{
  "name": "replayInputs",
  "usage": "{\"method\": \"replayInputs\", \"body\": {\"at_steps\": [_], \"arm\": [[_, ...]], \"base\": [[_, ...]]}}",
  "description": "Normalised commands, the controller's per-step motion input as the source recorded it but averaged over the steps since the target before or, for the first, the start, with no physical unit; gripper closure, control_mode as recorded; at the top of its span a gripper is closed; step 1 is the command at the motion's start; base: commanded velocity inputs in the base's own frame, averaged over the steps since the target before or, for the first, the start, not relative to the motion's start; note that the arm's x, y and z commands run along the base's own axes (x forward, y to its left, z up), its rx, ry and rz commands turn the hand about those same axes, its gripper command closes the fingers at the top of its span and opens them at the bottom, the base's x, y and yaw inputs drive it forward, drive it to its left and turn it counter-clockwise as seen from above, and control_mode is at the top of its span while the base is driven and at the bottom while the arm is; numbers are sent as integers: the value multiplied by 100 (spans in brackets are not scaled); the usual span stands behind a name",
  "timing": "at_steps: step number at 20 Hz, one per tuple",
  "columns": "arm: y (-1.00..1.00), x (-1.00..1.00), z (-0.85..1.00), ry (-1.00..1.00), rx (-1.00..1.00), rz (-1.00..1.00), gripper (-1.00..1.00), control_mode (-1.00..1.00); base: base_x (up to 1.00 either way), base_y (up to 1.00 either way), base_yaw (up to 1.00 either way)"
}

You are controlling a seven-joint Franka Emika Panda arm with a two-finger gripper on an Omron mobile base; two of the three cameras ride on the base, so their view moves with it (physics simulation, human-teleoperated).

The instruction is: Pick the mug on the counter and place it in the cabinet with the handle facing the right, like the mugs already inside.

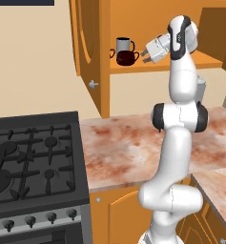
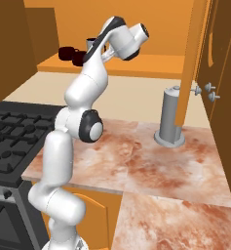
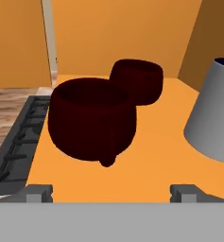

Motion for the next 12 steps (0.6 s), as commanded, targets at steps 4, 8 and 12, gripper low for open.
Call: {"method": "replayInputs", "body": {"at_steps": [4, 8, 12], "arm": [[-5, -21, 2, 0, 0, 0, -100, -100], [-7, -27, 3, 0, 0, 0, -100, -100], [-1, -30, -2, 0, 1, 0, -100, -100]], "base": [[0, 0, 0], [0, 0, 0], [0, 0, 0]]}}
